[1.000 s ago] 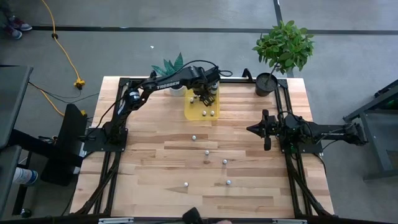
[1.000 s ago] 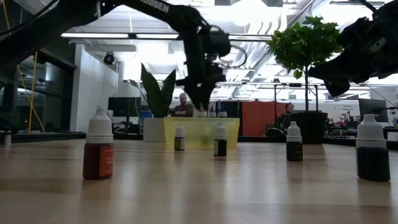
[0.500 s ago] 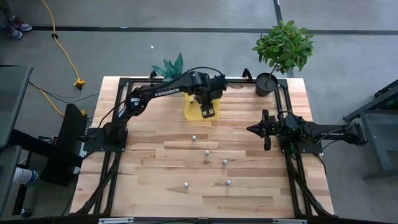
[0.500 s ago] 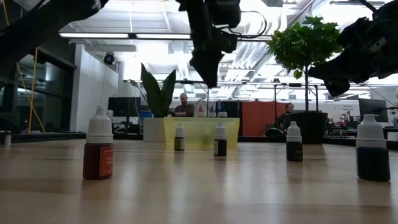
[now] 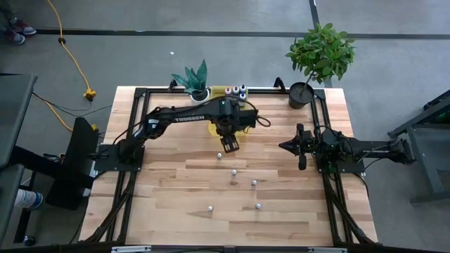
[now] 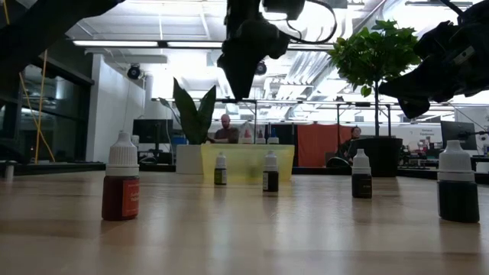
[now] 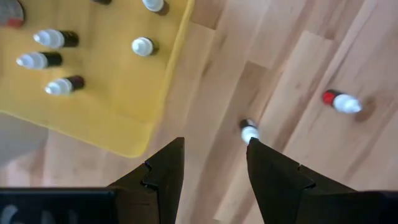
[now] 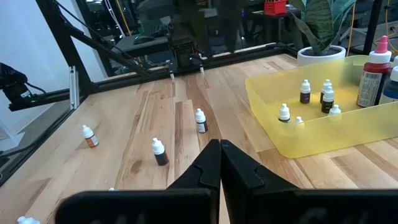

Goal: Pick & Place food coloring
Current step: Put the small light green food coloring bottle into the yellow bin

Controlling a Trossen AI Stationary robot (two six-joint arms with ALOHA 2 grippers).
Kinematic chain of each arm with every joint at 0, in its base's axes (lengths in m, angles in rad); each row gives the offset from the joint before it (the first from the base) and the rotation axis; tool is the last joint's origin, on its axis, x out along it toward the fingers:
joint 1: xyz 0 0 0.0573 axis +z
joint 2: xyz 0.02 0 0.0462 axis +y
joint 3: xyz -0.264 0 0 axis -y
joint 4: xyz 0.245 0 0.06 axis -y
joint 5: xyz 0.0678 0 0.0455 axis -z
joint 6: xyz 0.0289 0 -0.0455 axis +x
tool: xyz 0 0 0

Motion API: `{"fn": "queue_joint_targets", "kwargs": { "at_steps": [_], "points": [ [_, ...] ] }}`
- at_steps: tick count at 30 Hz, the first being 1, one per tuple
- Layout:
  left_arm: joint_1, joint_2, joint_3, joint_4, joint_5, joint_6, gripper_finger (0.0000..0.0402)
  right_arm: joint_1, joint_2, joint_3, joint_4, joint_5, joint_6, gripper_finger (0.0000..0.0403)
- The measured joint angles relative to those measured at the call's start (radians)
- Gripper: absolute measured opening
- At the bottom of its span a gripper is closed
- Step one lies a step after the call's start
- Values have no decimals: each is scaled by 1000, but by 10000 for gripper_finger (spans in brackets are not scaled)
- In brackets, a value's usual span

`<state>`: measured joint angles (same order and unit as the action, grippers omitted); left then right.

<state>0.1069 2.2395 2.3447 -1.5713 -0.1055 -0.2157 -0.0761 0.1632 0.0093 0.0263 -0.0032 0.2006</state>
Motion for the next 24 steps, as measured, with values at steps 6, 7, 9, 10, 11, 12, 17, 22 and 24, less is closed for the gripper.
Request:
{"fn": "queue_joint_targets", "kwargs": {
  "at_steps": [6, 7, 9, 10, 11, 12, 17, 22, 24],
  "points": [
    [-62, 0, 0, 0, 0, -127, 163, 0, 0, 0, 0, 0, 0, 0],
    [-74, 0, -2, 1, 0, -136, 163, 0, 0, 0, 0, 0, 0, 0],
    [-98, -7, -24, 2, 0, -148, 163, 0, 0, 0, 0, 0, 0, 0],
    [-109, -16, -43, 1, -1, -151, 163, 0, 0, 0, 0, 0, 0, 0],
    [-120, -27, -66, 1, -5, -156, 163, 0, 0, 0, 0, 0, 0, 0],
    [-130, -41, -92, 1, -11, -158, 163, 0, 0, 0, 0, 0, 0, 0],
    [-161, -120, -233, 5, -73, -202, 163, 0, 0, 0, 0, 0, 0, 0],
    [-169, -184, -358, 74, -120, -278, 163, 0, 0, 0, 0, 0, 0, 0],
    [-173, -207, -415, 134, -93, -311, 163, 0, 0, 0, 0, 0, 0, 0]
  ]
}}
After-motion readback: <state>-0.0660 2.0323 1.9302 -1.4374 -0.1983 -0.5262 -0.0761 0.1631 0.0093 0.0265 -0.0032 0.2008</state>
